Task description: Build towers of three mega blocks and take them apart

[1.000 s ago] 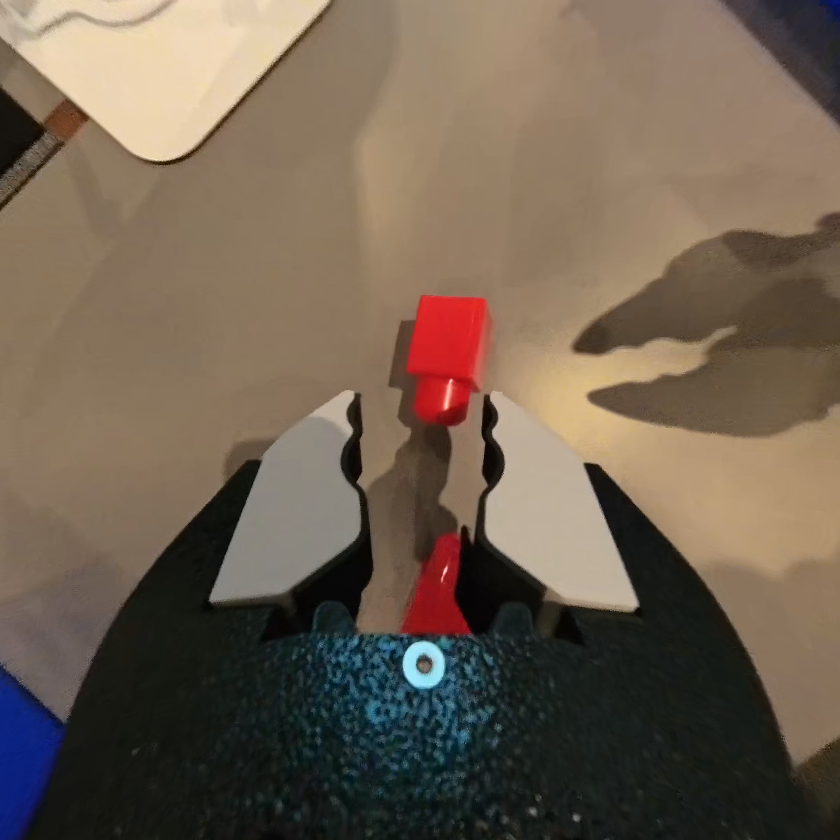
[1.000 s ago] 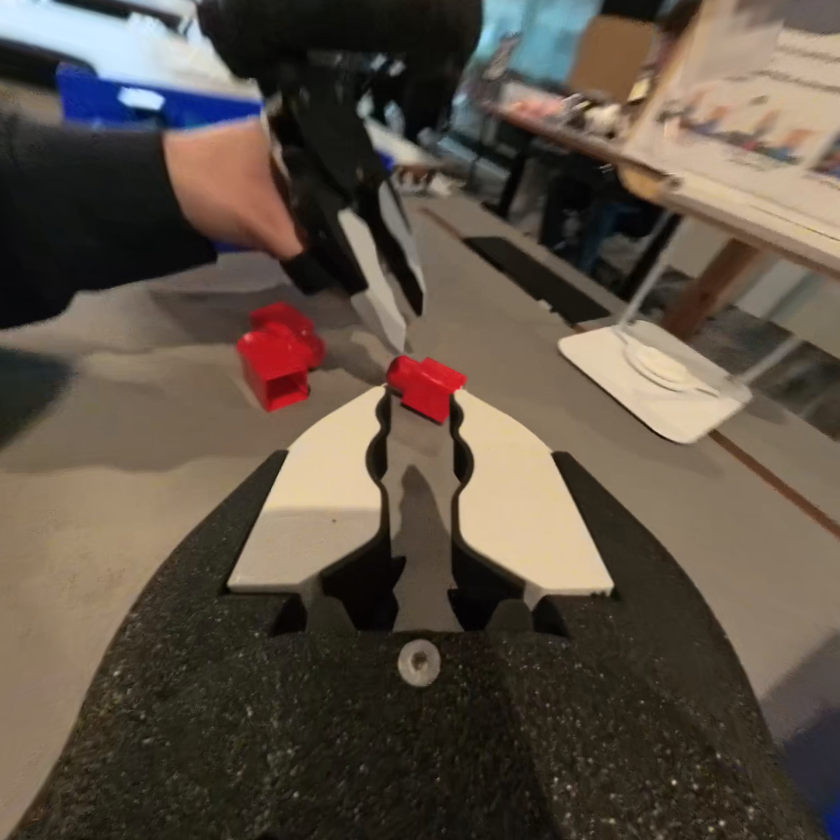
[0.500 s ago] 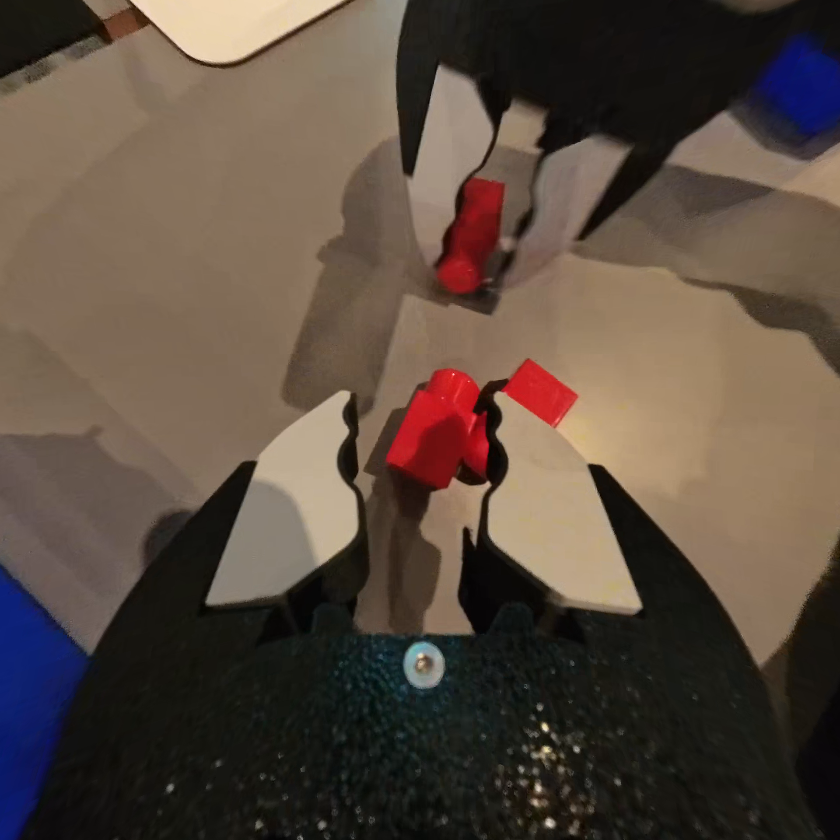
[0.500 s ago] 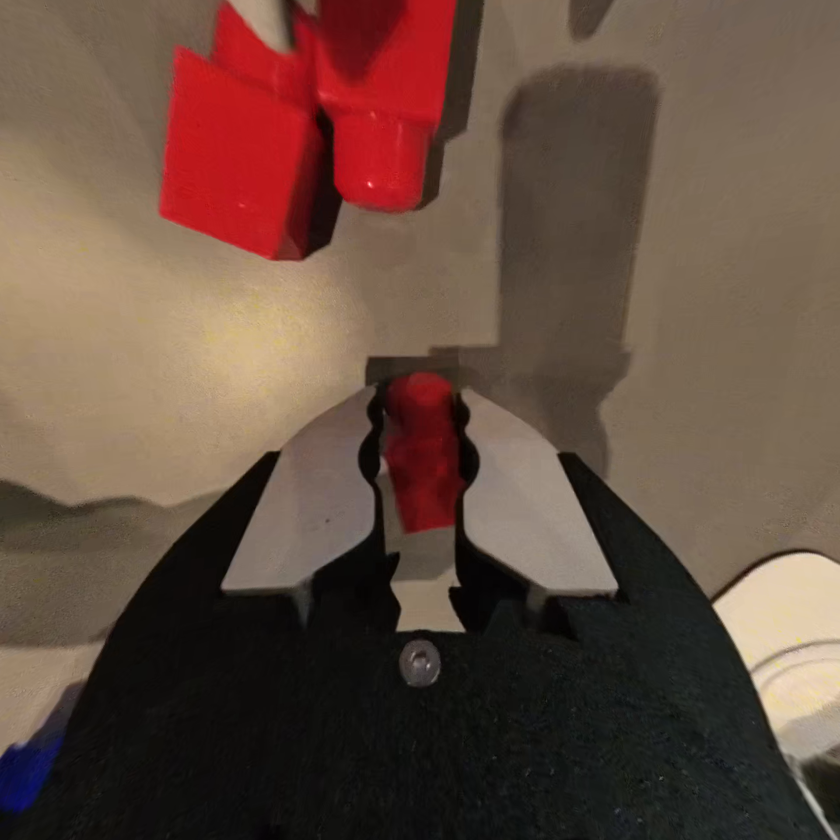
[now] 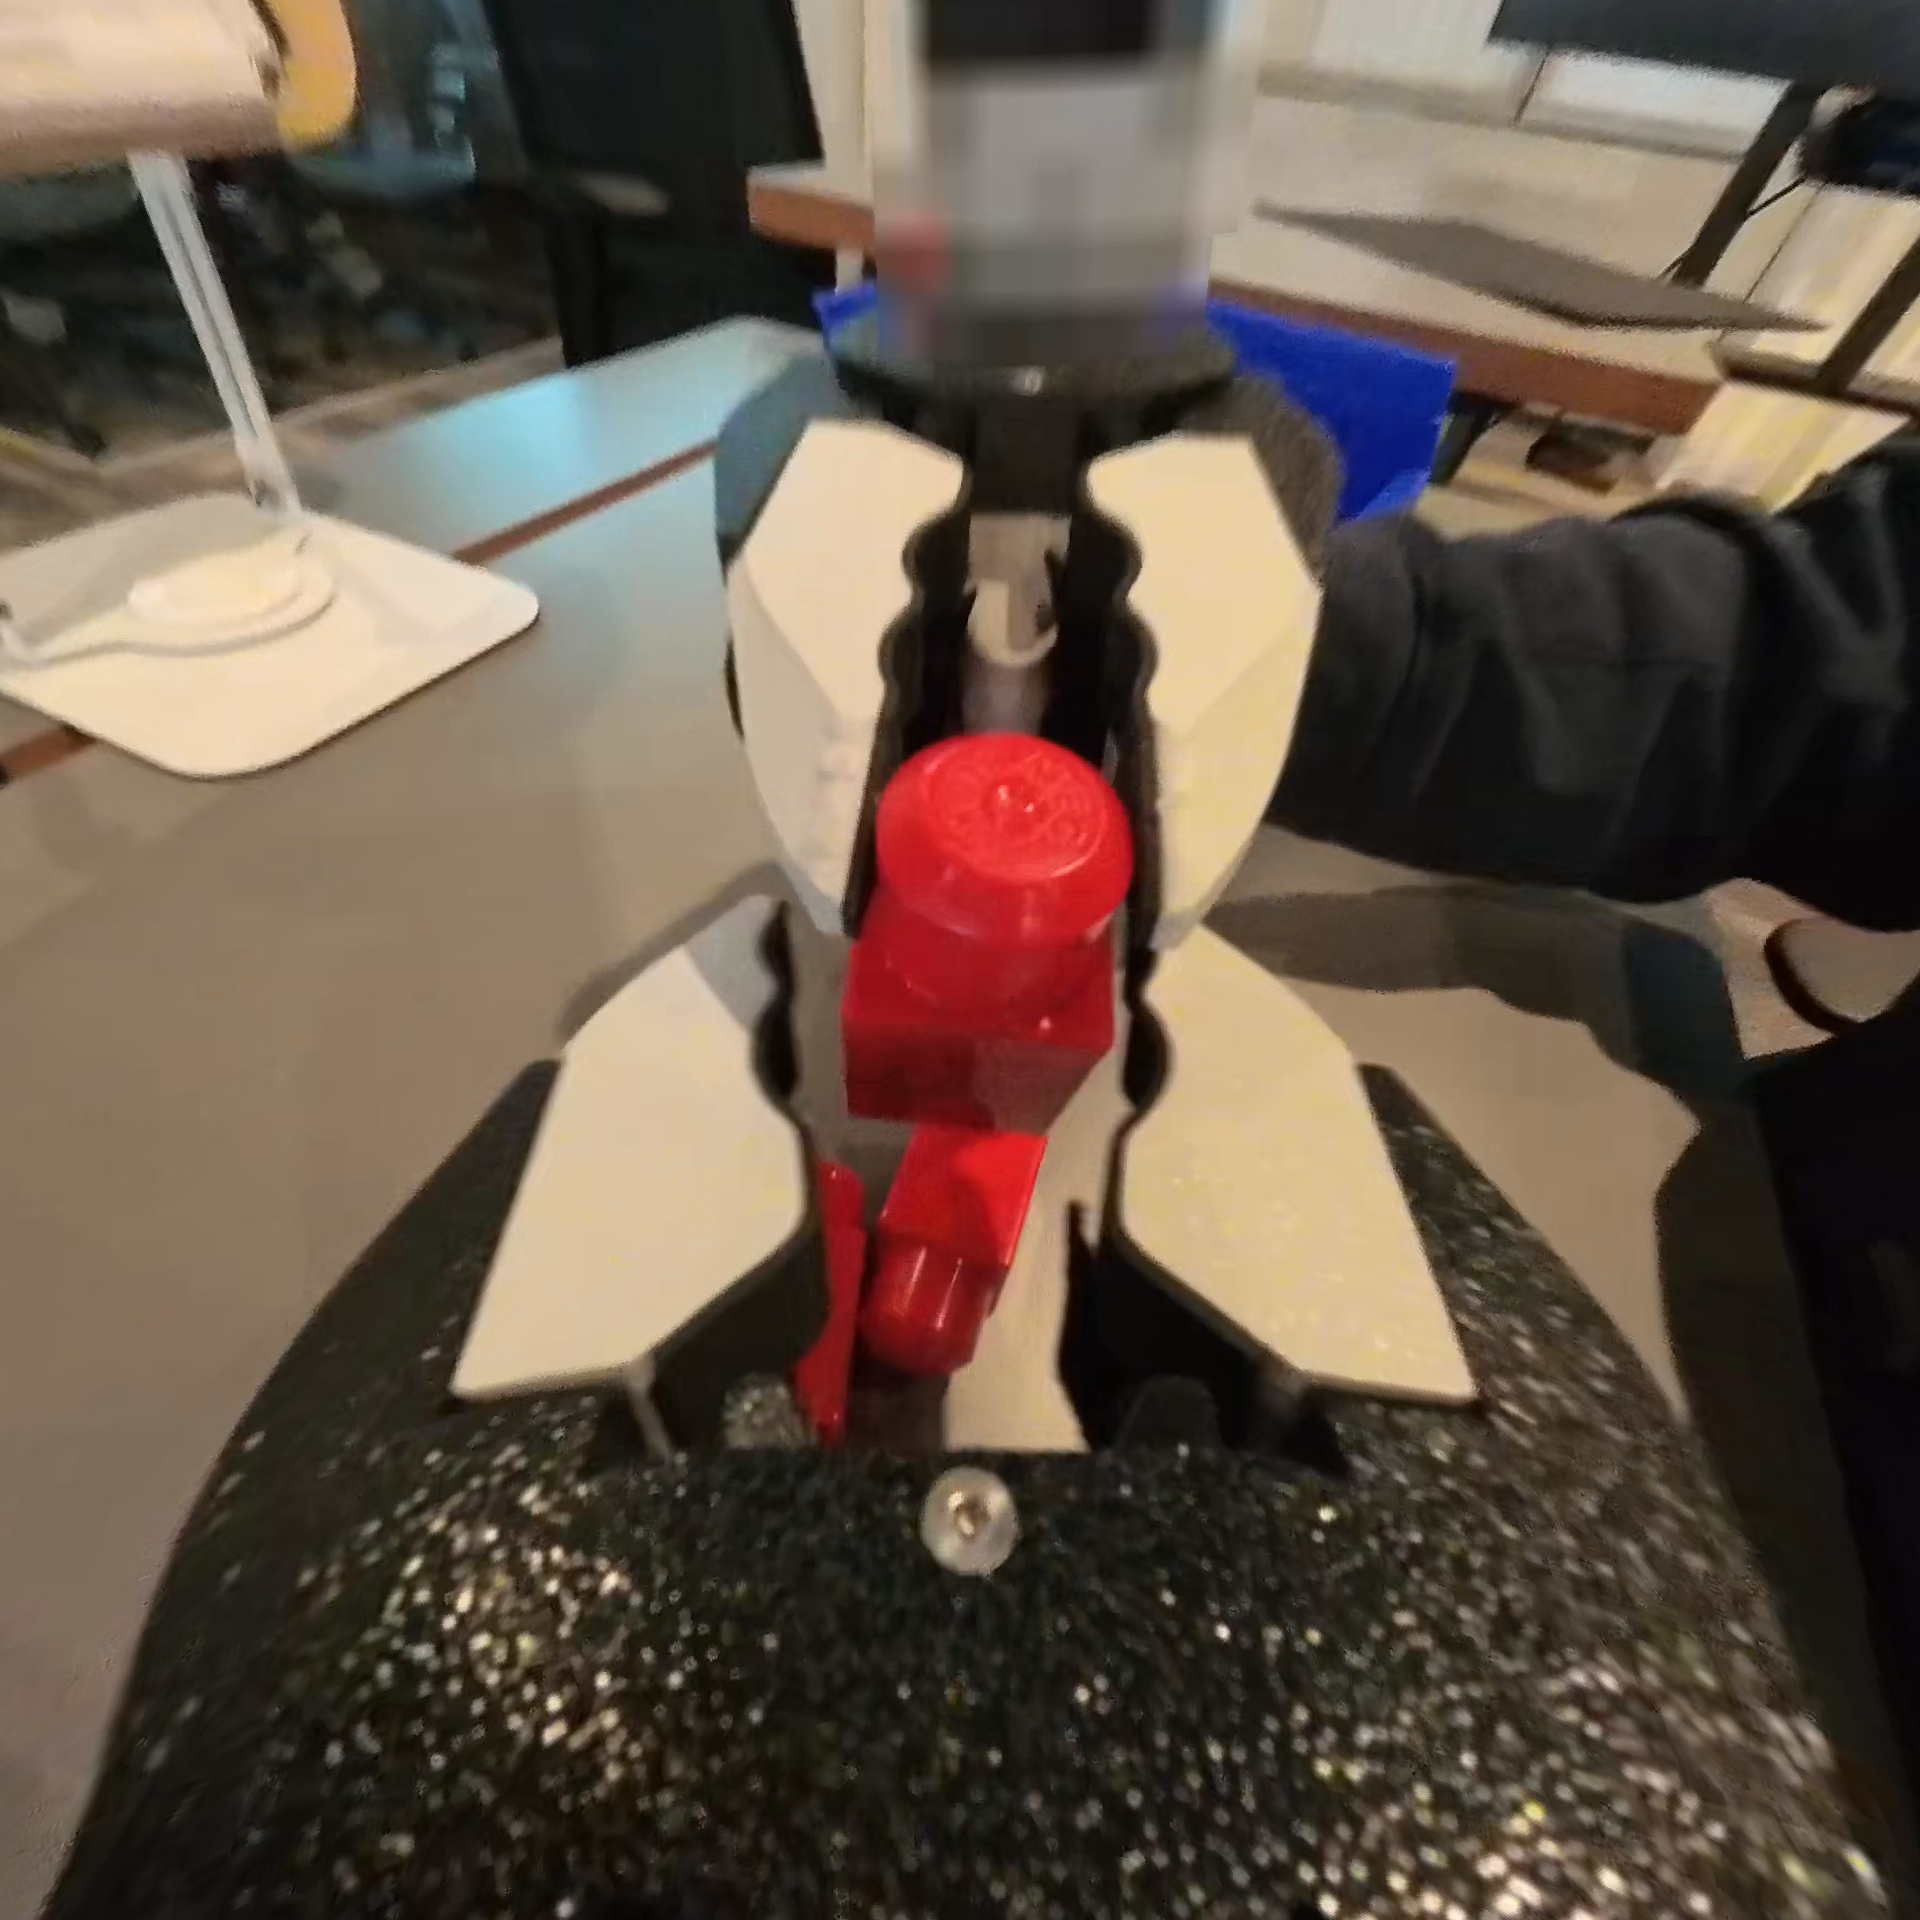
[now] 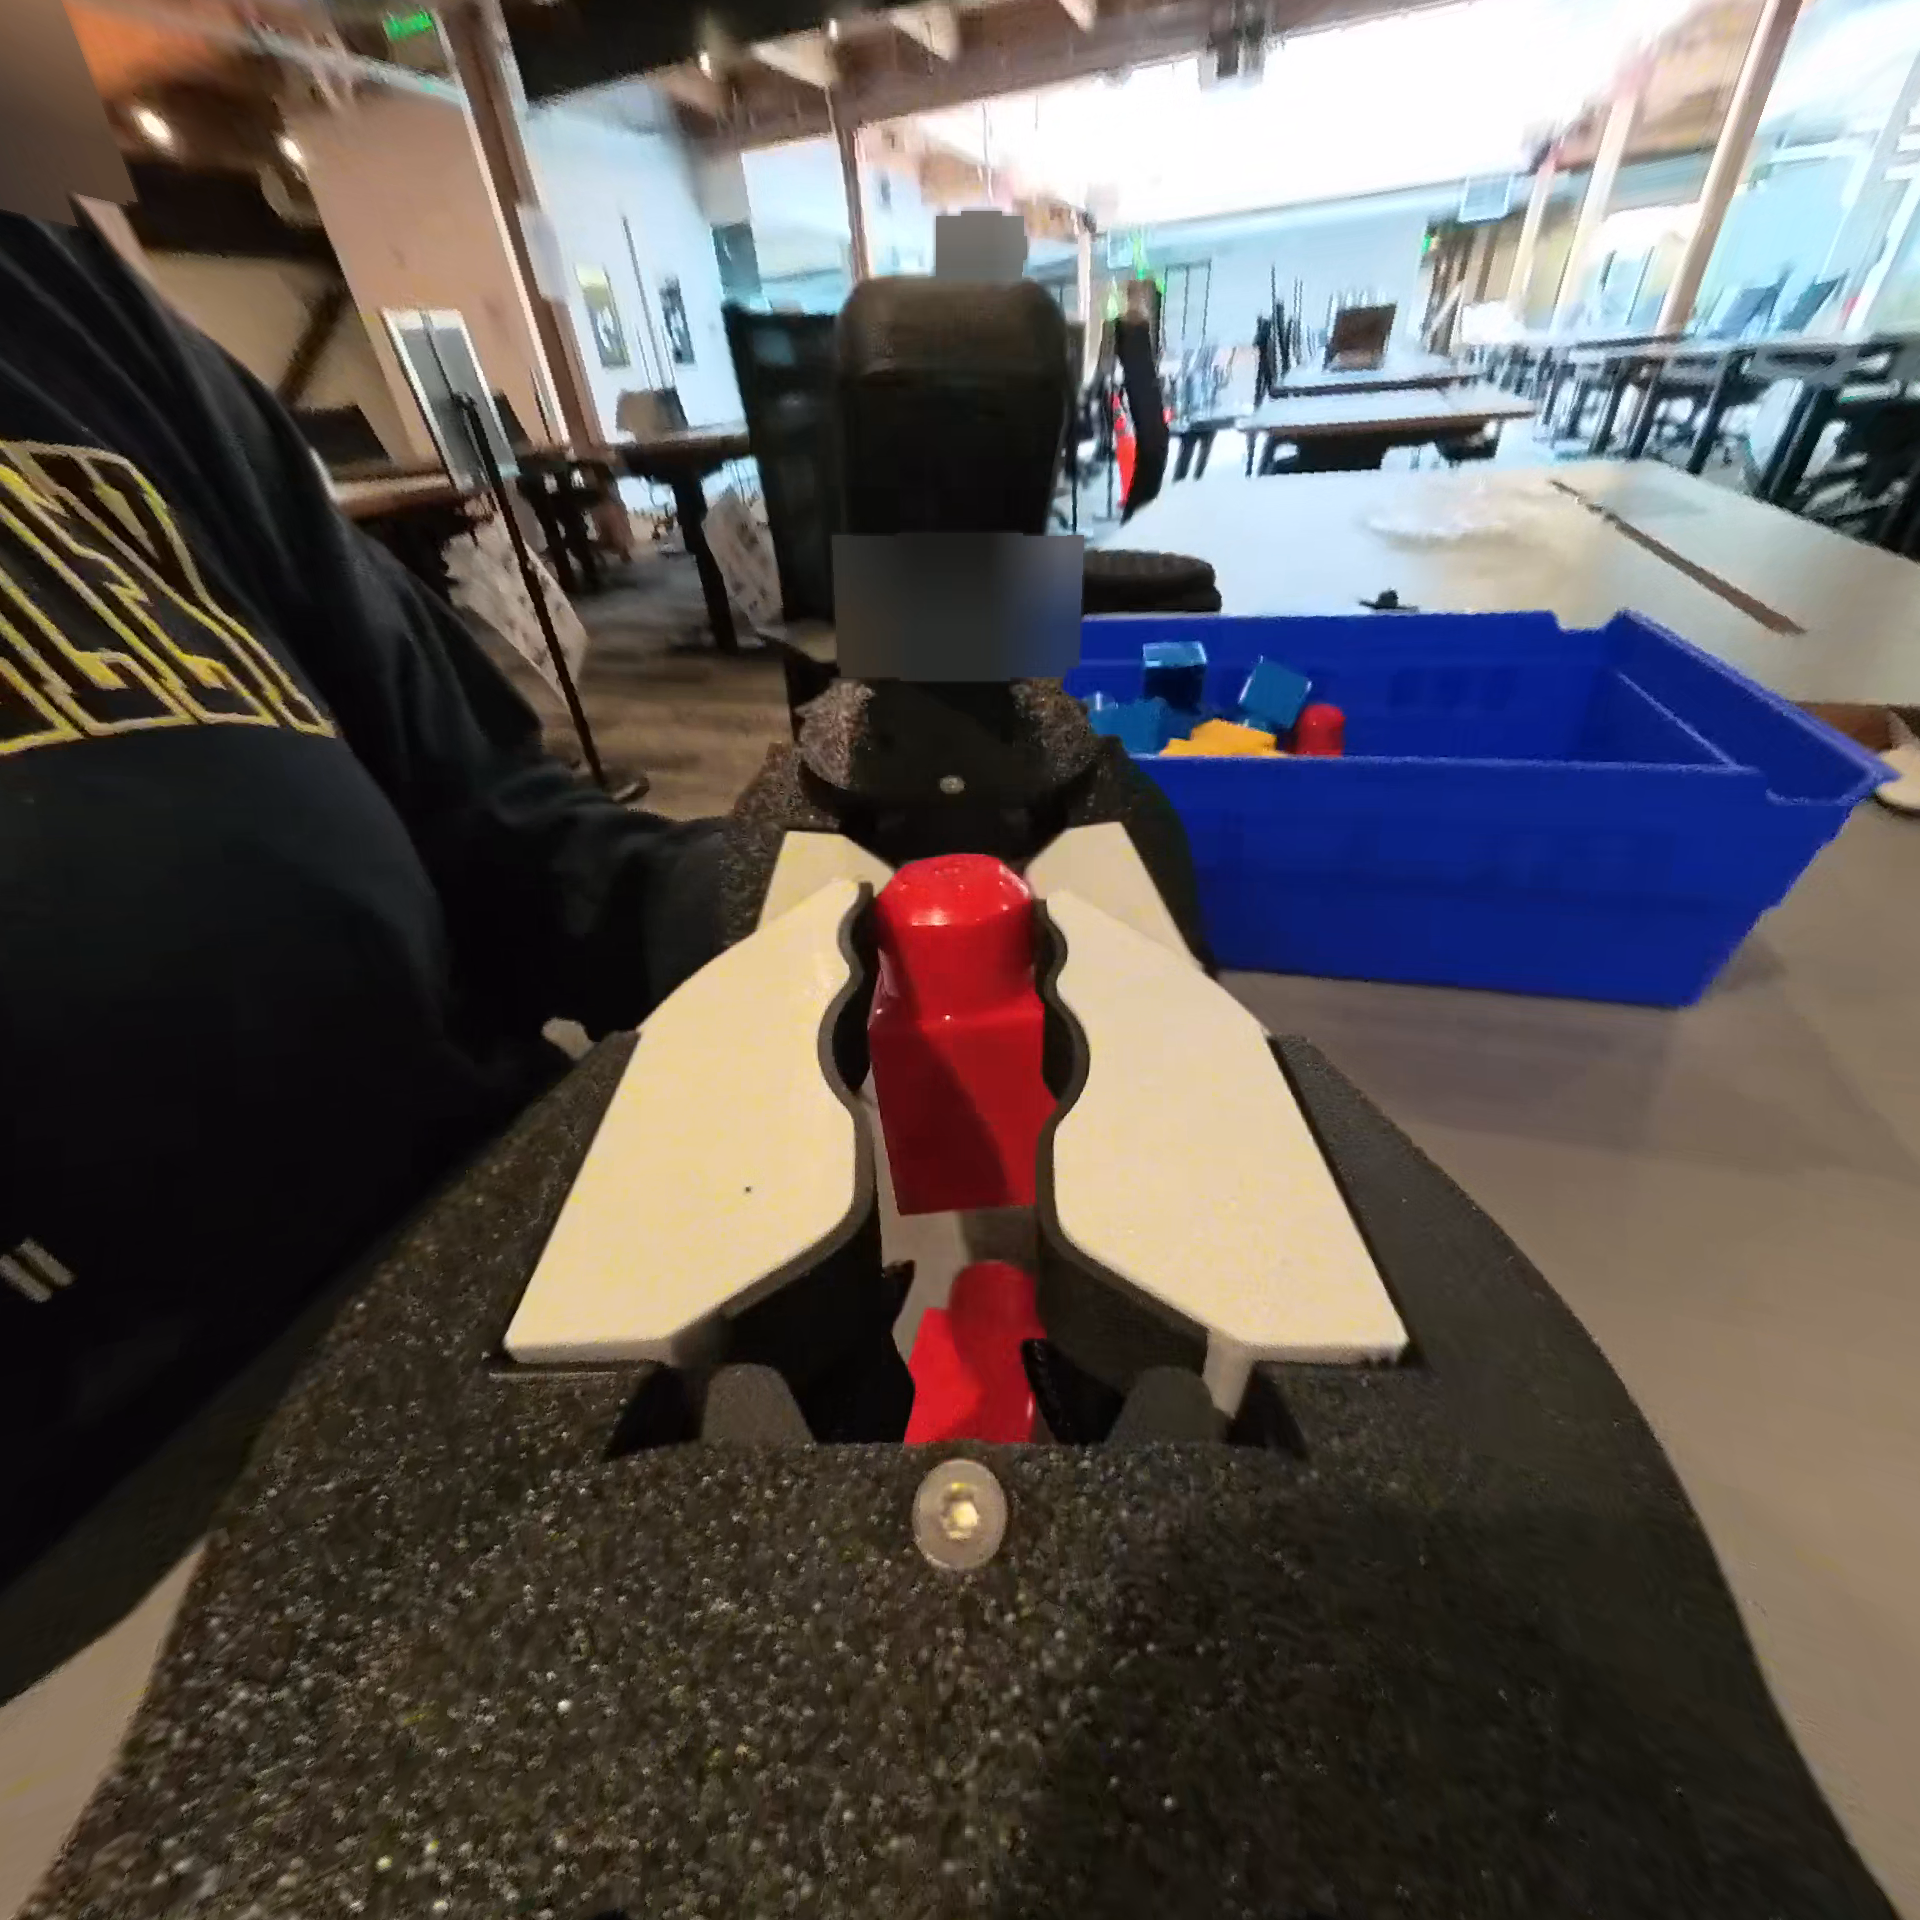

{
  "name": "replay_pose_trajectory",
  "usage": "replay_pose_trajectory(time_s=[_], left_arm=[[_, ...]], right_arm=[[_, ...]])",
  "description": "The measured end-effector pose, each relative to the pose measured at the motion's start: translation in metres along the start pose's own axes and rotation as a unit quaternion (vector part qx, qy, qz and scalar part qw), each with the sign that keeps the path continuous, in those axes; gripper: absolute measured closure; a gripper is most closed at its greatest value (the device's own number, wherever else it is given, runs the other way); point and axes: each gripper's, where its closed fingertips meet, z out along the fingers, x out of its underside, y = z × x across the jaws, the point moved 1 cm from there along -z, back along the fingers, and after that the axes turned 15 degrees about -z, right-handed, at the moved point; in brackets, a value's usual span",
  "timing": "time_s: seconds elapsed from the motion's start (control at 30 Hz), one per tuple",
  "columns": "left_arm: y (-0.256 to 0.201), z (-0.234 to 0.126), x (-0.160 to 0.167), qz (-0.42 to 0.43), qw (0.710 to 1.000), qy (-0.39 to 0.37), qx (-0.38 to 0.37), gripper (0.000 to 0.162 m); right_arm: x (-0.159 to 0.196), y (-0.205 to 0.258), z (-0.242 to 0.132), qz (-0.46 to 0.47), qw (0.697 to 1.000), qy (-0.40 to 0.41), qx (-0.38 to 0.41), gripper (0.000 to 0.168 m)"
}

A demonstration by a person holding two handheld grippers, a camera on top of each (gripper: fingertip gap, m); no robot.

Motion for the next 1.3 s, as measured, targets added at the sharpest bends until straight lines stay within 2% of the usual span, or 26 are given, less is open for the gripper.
replay_pose_trajectory(time_s=[0.03,0.27,0.33,0.4,0.47,0.53,0.67,0.8,0.93,1.07,1.1,1.13,1.2,1.23,1.3], left_arm=[[-0.004,-0.002,-0.003,0.007,1.0,-0.011,0.008,0.119],[-0.006,-0.011,0.006,0.034,0.999,0.025,0.013,0.12],[-0.003,-0.016,0.007,0.047,0.998,0.03,-0.005,0.121],[0.004,-0.023,0.009,0.059,0.996,0.04,-0.048,0.121],[0.016,-0.035,0.013,0.067,0.992,0.051,-0.093,0.121],[0.023,-0.049,0.018,0.055,0.99,0.055,-0.114,0.121],[0.027,-0.069,0.027,0.048,0.986,0.061,-0.145,0.122],[0.02,-0.074,0.032,0.057,0.983,0.071,-0.157,0.122],[0.02,-0.075,0.037,0.071,0.978,0.091,-0.175,0.122],[0.018,-0.076,0.039,0.065,0.979,0.092,-0.169,0.122],[0.018,-0.076,0.04,0.064,0.979,0.092,-0.168,0.122],[0.018,-0.077,0.04,0.062,0.979,0.092,-0.168,0.122],[0.017,-0.077,0.039,0.059,0.981,0.09,-0.164,0.122],[0.017,-0.078,0.039,0.057,0.981,0.088,-0.162,0.122],[0.014,-0.078,0.038,0.05,0.983,0.084,-0.153,0.121]], right_arm=[[-0.001,0.001,-0.001,-0.001,1.0,-0.012,0.005,0.14],[0.006,0.006,0.003,0.009,1.0,-0.024,0.005,0.14],[0.005,0.005,0.007,0.006,1.0,-0.017,0.021,0.14],[0.008,0.002,0.005,-0.007,0.999,0.011,0.049,0.135],[0.017,0.0,-0.004,-0.015,0.995,0.048,0.081,0.117],[0.04,0.005,-0.012,-0.008,0.987,0.135,0.085,0.112],[0.075,0.02,-0.009,0.014,0.955,0.293,0.056,0.111],[0.099,0.025,-0.007,0.003,0.894,0.448,0.025,0.117],[0.11,0.028,-0.003,0.01,0.84,0.543,-0.016,0.123],[0.126,0.027,0.0,0.012,0.792,0.609,-0.04,0.118],[0.131,0.028,0.001,0.012,0.786,0.616,-0.05,0.125],[0.134,0.028,0.003,0.01,0.785,0.616,-0.054,0.131],[0.128,0.029,0.002,0.016,0.8,0.598,-0.05,0.132],[0.12,0.028,0.002,0.018,0.821,0.569,-0.037,0.132],[0.086,0.022,0.004,0.053,0.893,0.448,0.007,0.132]])
